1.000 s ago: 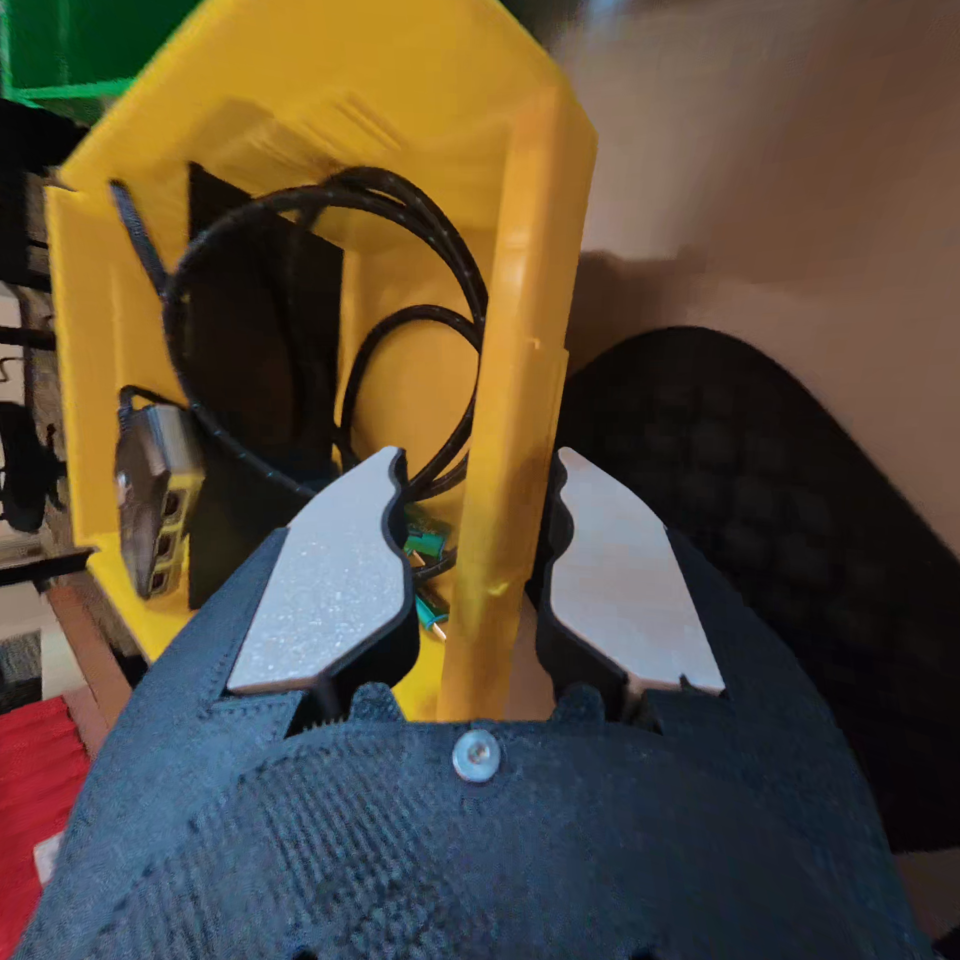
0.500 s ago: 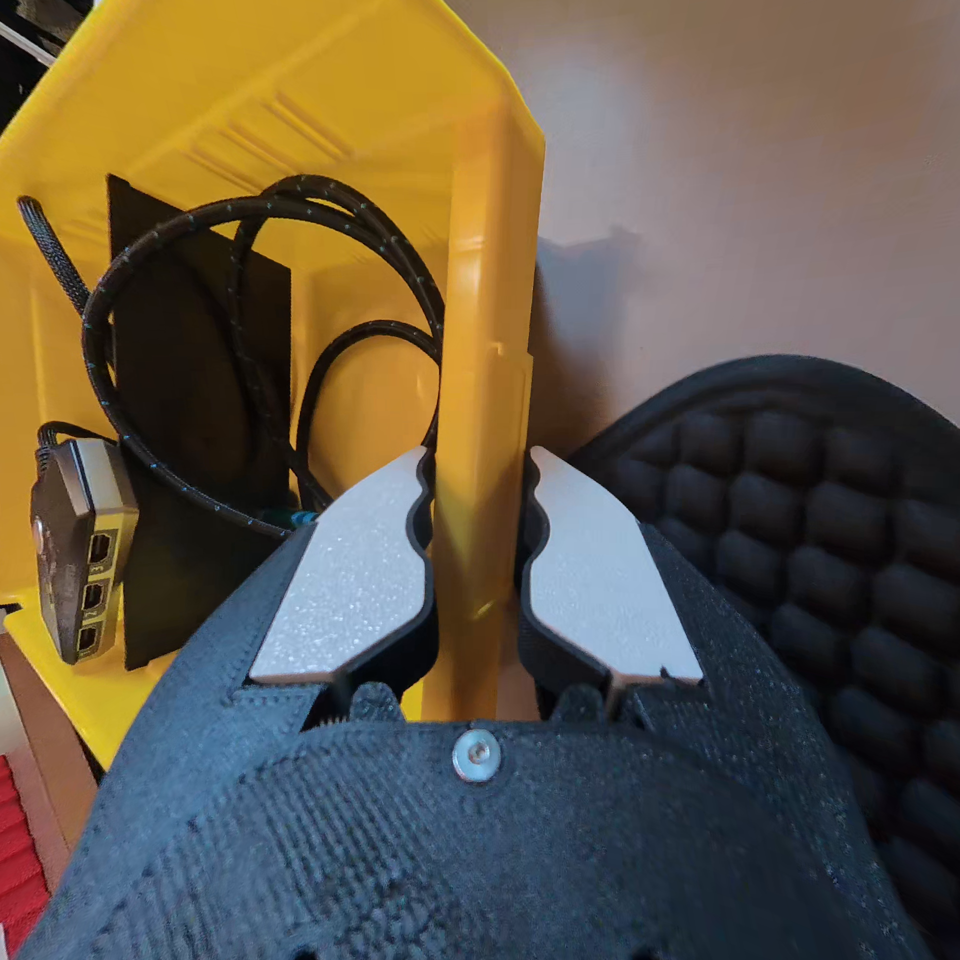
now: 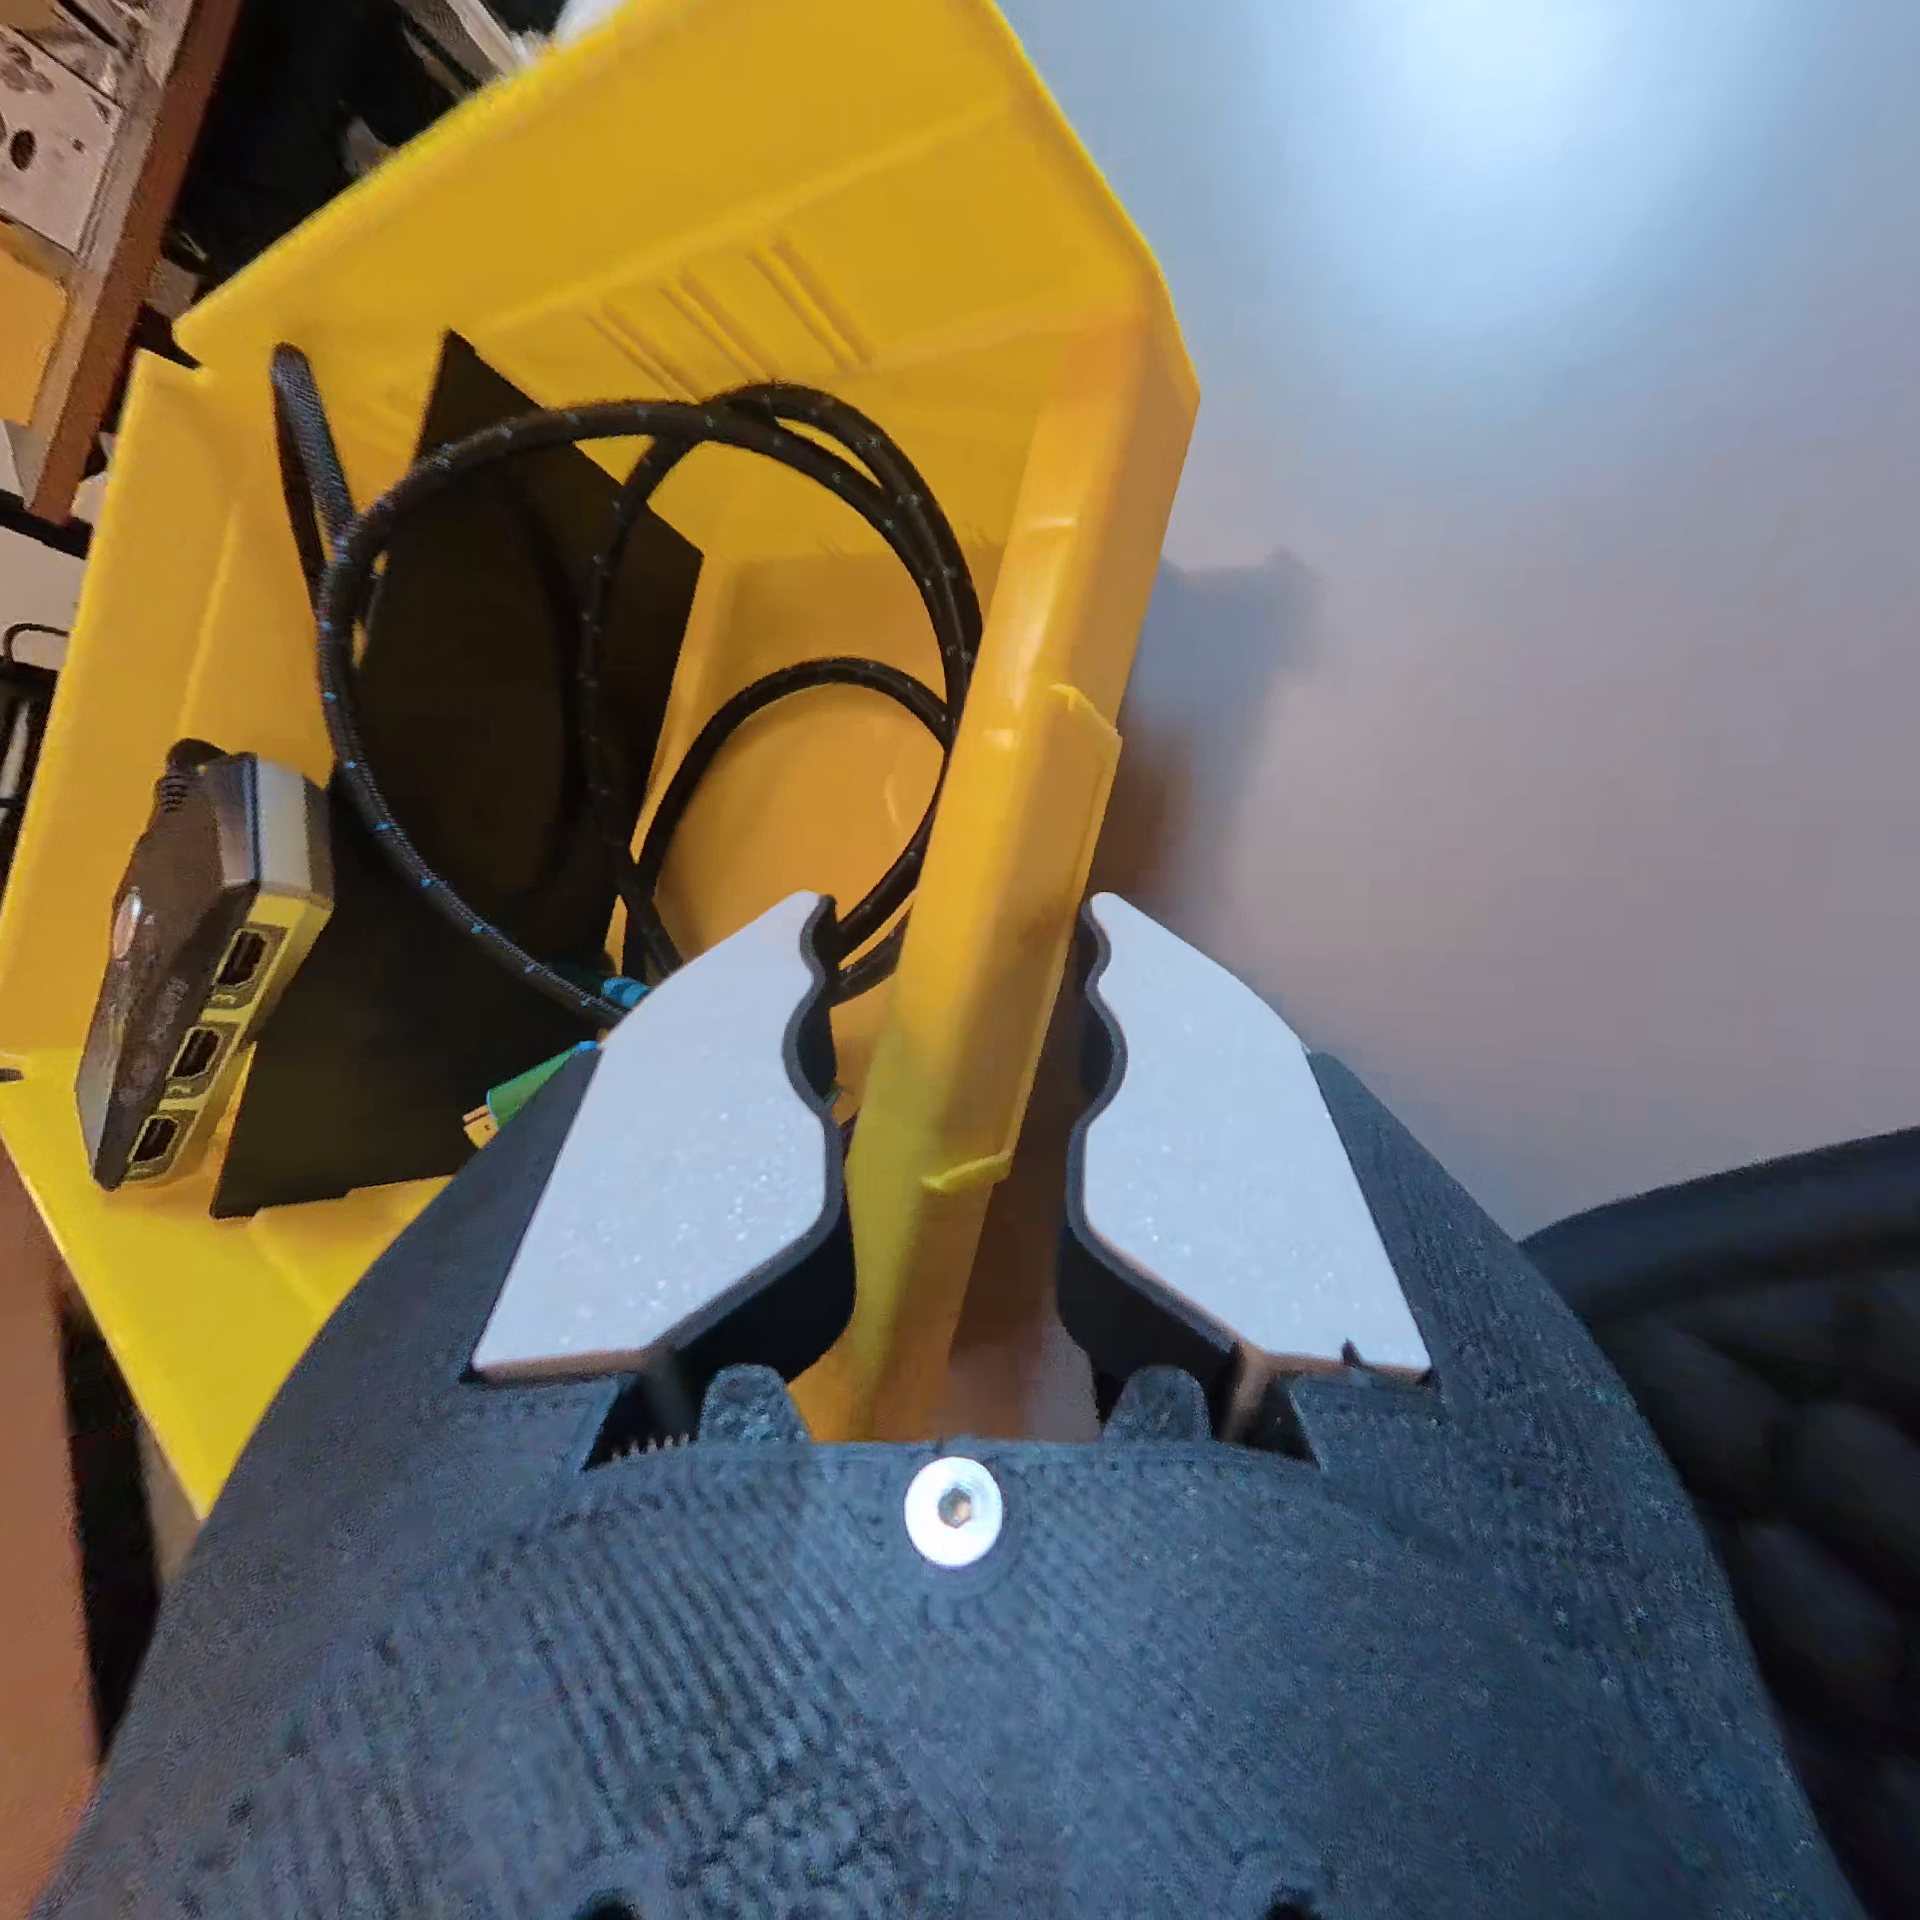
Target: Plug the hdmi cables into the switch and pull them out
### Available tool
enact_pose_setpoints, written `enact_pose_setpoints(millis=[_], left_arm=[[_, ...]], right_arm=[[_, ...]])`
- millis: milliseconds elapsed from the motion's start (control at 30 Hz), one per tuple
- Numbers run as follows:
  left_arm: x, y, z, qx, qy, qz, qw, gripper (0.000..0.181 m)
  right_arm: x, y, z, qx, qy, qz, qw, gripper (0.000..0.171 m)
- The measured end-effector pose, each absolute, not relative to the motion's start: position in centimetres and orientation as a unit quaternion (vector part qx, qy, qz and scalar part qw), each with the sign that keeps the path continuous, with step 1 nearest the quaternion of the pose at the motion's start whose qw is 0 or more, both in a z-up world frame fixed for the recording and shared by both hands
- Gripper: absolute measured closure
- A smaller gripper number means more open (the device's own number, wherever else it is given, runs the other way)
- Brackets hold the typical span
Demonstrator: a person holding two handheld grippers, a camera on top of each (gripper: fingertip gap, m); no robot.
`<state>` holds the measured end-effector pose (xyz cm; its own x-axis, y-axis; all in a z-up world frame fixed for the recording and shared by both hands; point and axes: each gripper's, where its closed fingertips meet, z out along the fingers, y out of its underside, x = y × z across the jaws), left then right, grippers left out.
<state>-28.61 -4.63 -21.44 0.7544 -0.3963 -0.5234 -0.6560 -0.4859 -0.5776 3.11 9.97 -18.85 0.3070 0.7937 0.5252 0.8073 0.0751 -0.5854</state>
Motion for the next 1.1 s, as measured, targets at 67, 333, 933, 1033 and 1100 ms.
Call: enact_pose_setpoints(millis=[67, 333, 933, 1033, 1100], left_arm=[[-28.2, -5.0, -19.4, -0.840, 0.288, 0.127, 0.442, 0.138], [-34.0, -5.7, -10.6, -0.811, 0.175, 0.142, 0.539, 0.143], [-42.4, 2.0, -15.8, -0.811, 0.386, 0.367, 0.241, 0.135], [-42.3, 2.2, -16.1, -0.799, 0.405, 0.378, 0.232, 0.140], [-42.2, 2.2, -16.0, -0.791, 0.410, 0.386, 0.237, 0.143]], right_arm=[[1.9, 7.7, -16.8, -0.652, -0.587, 0.068, 0.474, 0.124], [0.8, 2.2, -14.3, -0.585, -0.560, 0.237, 0.537, 0.128], [1.2, 2.5, -16.8, -0.598, -0.571, 0.228, 0.513, 0.141], [1.2, 2.4, -16.8, -0.597, -0.574, 0.229, 0.512, 0.142], [1.1, 2.3, -16.9, -0.598, -0.574, 0.231, 0.509, 0.143]])
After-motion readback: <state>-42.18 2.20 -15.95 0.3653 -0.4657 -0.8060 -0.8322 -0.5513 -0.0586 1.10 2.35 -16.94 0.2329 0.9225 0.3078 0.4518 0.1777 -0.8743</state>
